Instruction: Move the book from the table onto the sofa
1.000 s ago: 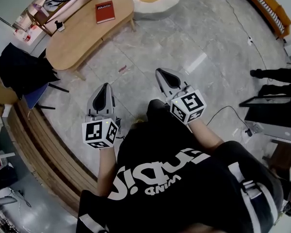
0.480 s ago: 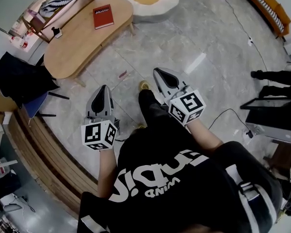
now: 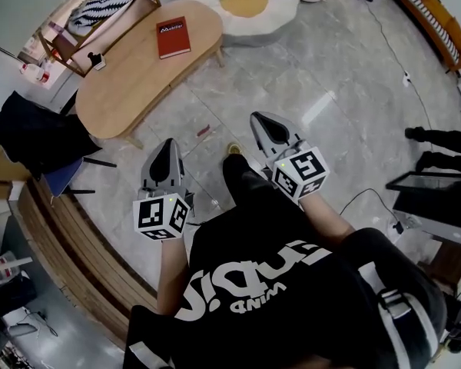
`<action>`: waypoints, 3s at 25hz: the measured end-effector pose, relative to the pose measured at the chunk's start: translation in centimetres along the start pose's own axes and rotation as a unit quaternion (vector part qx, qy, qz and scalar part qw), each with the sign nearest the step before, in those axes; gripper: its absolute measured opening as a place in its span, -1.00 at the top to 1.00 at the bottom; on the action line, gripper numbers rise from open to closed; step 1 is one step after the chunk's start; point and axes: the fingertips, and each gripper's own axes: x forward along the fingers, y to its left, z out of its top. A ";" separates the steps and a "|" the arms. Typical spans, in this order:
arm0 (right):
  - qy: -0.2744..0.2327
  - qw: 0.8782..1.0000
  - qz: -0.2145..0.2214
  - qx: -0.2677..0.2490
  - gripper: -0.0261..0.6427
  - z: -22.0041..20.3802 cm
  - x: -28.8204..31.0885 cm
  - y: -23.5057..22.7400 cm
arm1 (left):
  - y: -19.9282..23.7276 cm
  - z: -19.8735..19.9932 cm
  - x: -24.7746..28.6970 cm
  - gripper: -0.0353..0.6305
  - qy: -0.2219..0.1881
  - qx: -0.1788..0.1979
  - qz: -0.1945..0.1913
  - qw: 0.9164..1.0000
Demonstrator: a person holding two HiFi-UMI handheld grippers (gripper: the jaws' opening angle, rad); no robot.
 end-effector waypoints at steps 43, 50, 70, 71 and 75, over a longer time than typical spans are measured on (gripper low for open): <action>0.022 0.998 0.060 -0.003 0.92 7.1 24.1 -14.6 | 11.0 8.6 24.0 0.88 -0.018 -0.014 0.067 0.998; 0.029 0.998 0.058 -0.010 0.92 7.6 28.9 -16.5 | 13.8 9.3 28.7 0.88 -0.017 -0.019 0.059 0.998; 0.045 0.998 0.046 -0.004 0.92 11.6 45.6 -19.4 | 25.2 14.8 41.6 0.88 0.003 -0.021 0.032 0.999; 0.042 0.998 0.044 -0.004 0.92 11.8 46.4 -19.5 | 25.7 15.1 42.2 0.88 0.003 -0.019 0.028 0.999; 0.038 0.999 0.036 -0.005 0.92 12.4 49.5 -19.8 | 28.1 15.7 44.4 0.88 0.006 -0.017 0.018 1.000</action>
